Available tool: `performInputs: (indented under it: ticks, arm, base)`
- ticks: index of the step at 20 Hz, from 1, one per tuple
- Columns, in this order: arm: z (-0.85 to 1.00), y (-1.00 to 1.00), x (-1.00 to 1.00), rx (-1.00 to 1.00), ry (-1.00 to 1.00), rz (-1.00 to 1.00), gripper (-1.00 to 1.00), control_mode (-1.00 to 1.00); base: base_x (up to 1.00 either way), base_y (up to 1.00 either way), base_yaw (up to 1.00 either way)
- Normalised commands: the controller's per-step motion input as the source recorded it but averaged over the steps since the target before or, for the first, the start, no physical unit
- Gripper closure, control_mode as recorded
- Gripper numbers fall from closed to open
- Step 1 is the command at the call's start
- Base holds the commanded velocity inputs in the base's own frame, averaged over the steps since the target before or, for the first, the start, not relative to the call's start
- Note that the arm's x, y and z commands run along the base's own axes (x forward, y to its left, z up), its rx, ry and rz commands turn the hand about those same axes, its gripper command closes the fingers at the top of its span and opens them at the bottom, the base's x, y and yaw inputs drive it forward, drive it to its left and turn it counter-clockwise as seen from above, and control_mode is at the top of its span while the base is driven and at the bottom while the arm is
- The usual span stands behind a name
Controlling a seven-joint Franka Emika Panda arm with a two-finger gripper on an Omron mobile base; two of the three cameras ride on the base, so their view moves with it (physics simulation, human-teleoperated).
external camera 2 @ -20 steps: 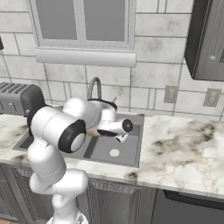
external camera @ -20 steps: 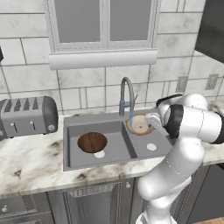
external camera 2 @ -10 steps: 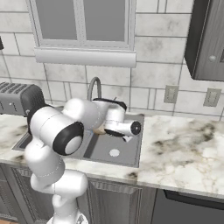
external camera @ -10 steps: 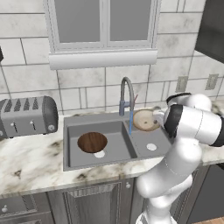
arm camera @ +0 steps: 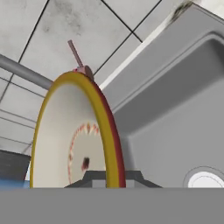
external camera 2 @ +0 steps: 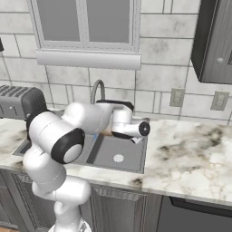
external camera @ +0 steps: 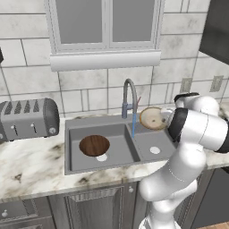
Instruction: Rinse each bowl for a few seconds and place them down in the sink or on the counter.
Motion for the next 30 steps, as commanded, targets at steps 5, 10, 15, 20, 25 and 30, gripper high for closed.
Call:
performInputs:
  ticks: [5,10,15,20,25,30]
  arm:
    - [0.1,-0.34,0.0,-0.06,0.04,-0.1,1.0,-1.0]
    - [0.06,-0.38,0.0,-0.05,0.05,-0.1,1.0,-1.0]
    - [0.04,-0.35,-0.03,-0.03,0.03,-0.1,1.0,-1.0]
    - [0.02,-0.24,-0.16,-0.01,0.0,-0.12,1.0,-1.0]
    - [0.0,-0.24,-0.16,0.0,0.0,-0.12,1.0,-1.0]
    - [0.0,-0.22,-0.12,0.0,0.0,-0.12,1.0,-1.0]
  base:
    - [0.0,0.0,0.0]
    - [0.0,0.0,0.0]
    - [0.0,0.0,0.0]
    - [0.0,0.0,0.0]
    - [0.0,0.0,0.0]
    - [0.0,0.0,0.0]
